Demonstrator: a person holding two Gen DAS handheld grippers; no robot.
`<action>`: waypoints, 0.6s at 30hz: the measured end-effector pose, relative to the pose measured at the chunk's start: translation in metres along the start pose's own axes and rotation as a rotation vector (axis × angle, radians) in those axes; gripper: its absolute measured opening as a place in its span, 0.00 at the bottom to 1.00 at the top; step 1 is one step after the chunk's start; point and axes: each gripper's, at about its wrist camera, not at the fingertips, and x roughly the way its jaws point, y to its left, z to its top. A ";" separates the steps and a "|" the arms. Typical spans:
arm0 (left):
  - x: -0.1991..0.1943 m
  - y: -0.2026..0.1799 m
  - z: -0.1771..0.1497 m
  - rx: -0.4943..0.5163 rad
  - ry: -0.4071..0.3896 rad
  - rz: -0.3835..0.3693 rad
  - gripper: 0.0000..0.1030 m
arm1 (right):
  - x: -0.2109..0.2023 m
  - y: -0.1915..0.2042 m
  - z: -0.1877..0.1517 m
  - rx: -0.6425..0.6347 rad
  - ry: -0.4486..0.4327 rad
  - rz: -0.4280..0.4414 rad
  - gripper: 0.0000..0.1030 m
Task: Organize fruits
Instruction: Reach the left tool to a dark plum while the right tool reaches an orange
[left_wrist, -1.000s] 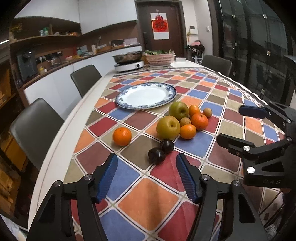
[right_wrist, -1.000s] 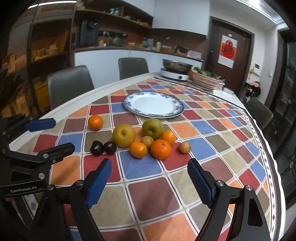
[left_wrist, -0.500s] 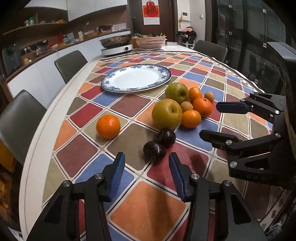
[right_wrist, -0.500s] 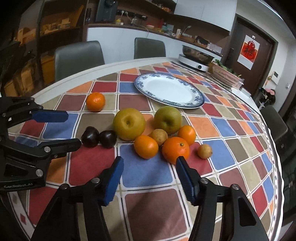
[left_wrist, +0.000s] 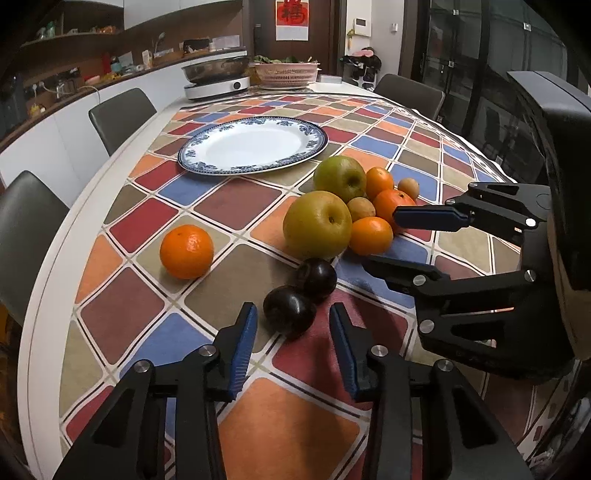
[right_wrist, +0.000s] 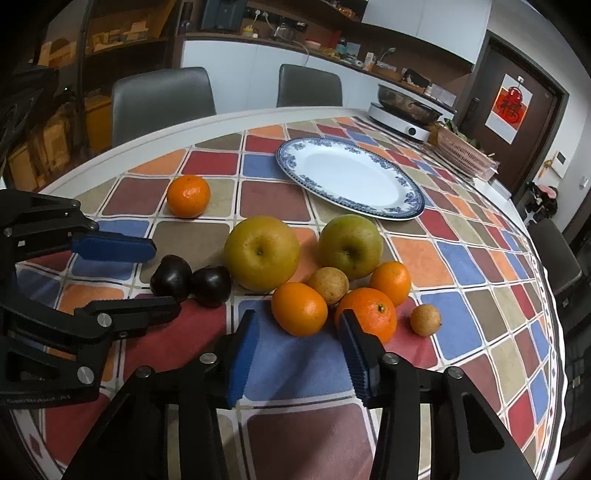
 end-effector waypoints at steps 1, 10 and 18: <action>0.001 0.001 0.000 -0.005 -0.001 -0.001 0.39 | 0.001 0.000 0.001 -0.004 0.001 -0.004 0.43; 0.006 0.006 0.001 -0.039 0.009 -0.018 0.30 | 0.010 0.006 0.005 -0.046 0.003 -0.029 0.40; -0.002 0.006 0.002 -0.044 -0.016 0.001 0.29 | 0.007 0.002 0.005 -0.028 -0.004 -0.016 0.34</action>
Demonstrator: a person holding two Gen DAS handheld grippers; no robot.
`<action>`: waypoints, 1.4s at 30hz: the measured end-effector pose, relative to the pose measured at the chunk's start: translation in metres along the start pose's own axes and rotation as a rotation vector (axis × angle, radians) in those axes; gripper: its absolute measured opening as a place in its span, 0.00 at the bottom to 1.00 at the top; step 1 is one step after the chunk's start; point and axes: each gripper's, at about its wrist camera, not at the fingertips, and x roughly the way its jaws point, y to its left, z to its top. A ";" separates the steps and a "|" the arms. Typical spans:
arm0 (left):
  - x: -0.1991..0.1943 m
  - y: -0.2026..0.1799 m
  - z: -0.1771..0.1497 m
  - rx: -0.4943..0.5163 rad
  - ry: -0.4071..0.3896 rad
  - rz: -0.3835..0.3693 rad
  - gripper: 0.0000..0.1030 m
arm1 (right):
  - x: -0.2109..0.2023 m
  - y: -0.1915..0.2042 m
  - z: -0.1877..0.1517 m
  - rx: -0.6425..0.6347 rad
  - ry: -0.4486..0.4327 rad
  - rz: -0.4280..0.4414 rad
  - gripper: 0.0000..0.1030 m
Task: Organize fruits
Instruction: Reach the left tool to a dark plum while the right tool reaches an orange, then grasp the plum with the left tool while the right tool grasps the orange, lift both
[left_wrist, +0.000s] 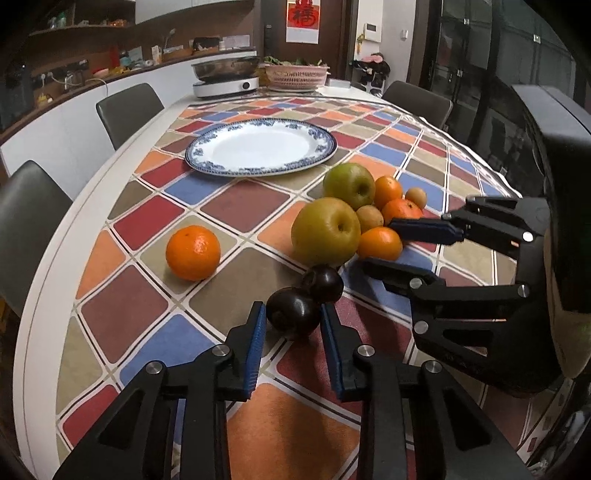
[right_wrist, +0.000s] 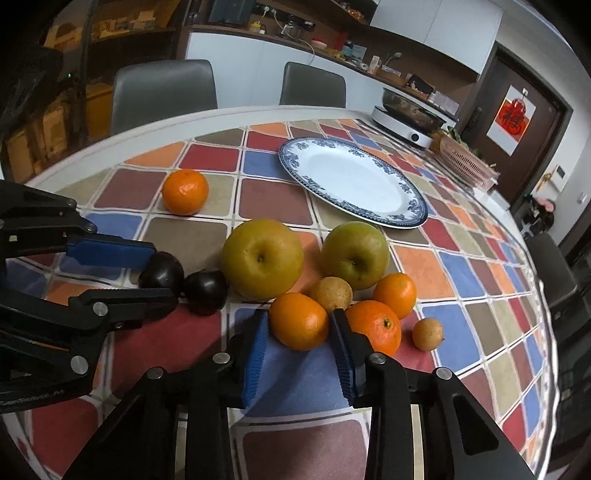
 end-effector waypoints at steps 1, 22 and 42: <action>-0.002 0.000 0.001 -0.005 -0.005 0.003 0.29 | -0.002 -0.002 0.000 0.014 -0.003 0.012 0.34; -0.047 -0.003 0.026 -0.066 -0.097 0.034 0.29 | -0.060 -0.025 0.009 0.197 -0.077 0.081 0.34; -0.022 0.024 0.146 -0.031 -0.147 0.035 0.29 | -0.033 -0.103 0.102 0.239 -0.102 0.086 0.34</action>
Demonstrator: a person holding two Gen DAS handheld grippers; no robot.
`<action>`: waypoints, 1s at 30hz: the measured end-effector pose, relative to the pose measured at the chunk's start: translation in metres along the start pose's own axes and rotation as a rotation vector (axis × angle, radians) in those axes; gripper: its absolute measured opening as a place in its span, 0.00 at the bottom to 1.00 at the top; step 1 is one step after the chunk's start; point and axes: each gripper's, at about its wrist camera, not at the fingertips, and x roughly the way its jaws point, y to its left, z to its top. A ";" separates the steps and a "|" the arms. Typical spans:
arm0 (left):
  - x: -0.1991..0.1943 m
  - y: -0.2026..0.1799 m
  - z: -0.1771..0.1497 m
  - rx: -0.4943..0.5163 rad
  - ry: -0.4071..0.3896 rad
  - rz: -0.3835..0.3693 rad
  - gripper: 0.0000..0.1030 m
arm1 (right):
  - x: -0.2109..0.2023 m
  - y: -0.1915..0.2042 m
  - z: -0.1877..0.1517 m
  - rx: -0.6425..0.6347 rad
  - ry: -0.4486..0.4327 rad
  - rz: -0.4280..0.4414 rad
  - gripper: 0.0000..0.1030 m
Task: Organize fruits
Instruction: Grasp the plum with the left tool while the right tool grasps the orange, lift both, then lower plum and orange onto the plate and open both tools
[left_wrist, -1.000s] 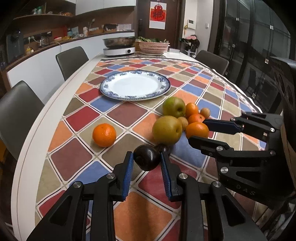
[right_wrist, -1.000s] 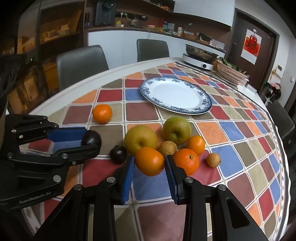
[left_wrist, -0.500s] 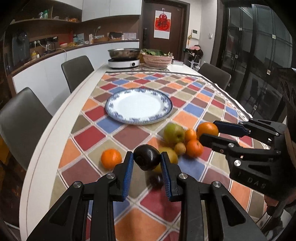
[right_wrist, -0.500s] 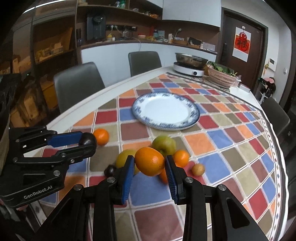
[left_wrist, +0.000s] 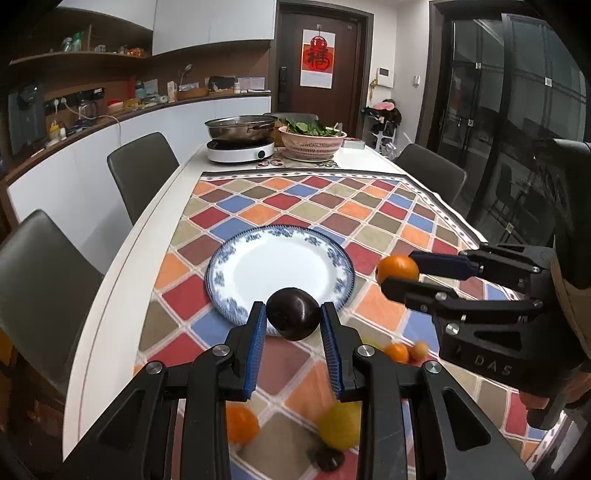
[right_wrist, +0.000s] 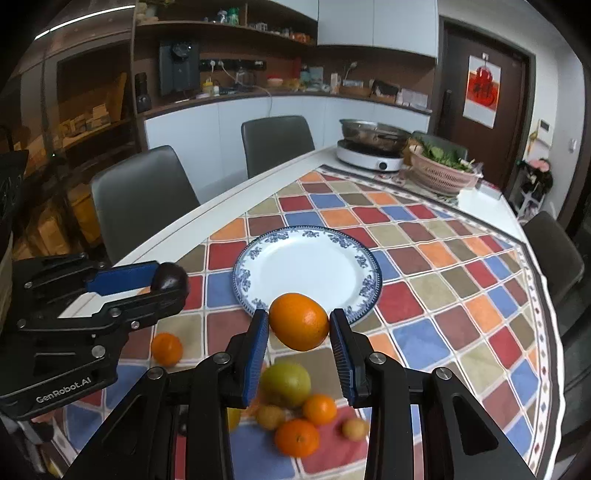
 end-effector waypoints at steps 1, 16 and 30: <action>0.004 0.001 0.004 0.007 0.003 0.008 0.29 | 0.005 -0.001 0.004 0.002 0.011 0.003 0.34; 0.113 0.030 0.025 -0.050 0.201 -0.072 0.29 | 0.108 -0.031 0.031 0.058 0.189 0.039 0.34; 0.147 0.038 0.011 -0.063 0.286 -0.058 0.32 | 0.149 -0.040 0.017 0.089 0.255 0.048 0.35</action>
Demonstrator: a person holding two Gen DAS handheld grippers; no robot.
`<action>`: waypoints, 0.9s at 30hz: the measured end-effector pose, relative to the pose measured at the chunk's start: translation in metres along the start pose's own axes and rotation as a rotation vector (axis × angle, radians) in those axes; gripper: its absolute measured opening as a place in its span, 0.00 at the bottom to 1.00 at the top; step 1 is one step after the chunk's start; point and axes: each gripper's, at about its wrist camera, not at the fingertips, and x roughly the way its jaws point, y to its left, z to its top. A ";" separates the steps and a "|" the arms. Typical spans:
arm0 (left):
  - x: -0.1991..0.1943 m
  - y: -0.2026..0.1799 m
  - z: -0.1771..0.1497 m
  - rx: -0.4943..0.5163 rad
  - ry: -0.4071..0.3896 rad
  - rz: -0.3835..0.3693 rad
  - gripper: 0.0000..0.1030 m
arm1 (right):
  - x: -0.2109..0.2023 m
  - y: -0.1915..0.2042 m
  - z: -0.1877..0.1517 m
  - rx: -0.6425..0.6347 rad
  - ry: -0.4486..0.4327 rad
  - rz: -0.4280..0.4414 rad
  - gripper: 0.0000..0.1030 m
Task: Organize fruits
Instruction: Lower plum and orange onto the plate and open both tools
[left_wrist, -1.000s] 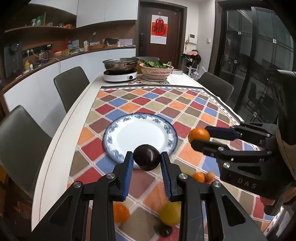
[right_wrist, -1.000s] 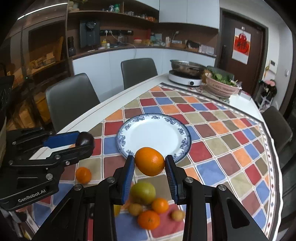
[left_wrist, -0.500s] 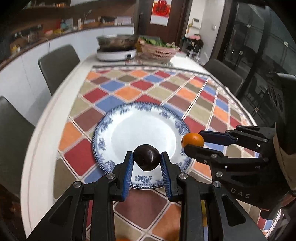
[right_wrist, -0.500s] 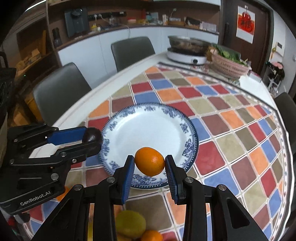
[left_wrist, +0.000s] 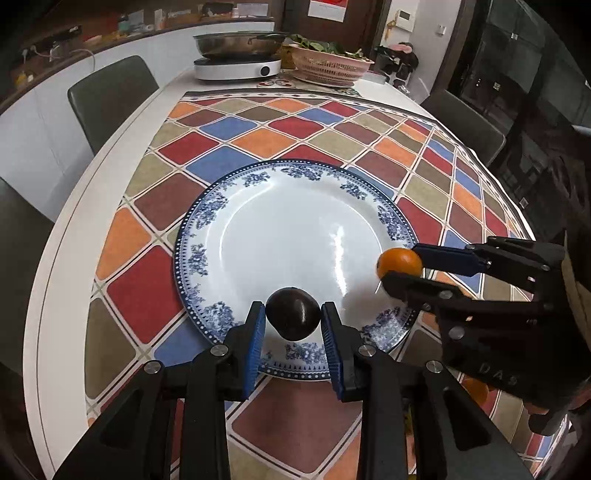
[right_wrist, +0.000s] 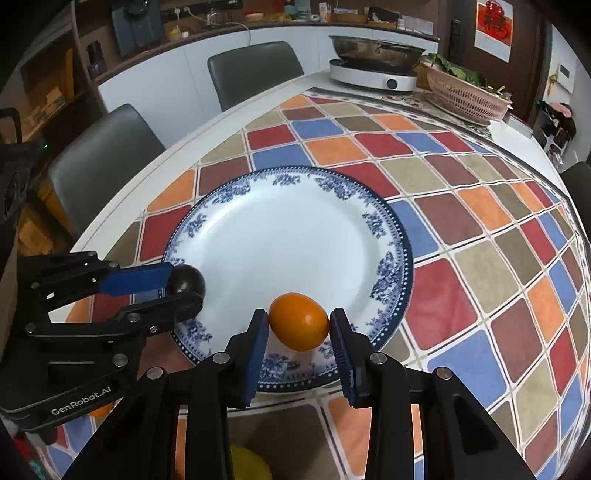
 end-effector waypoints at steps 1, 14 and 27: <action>-0.003 0.000 0.000 0.003 -0.008 0.004 0.38 | -0.001 -0.002 0.001 0.008 -0.002 -0.001 0.35; -0.084 -0.028 -0.035 0.030 -0.166 0.098 0.58 | -0.083 0.006 -0.027 -0.002 -0.168 -0.077 0.46; -0.154 -0.055 -0.084 0.023 -0.272 0.171 0.69 | -0.147 0.030 -0.084 -0.011 -0.250 -0.093 0.46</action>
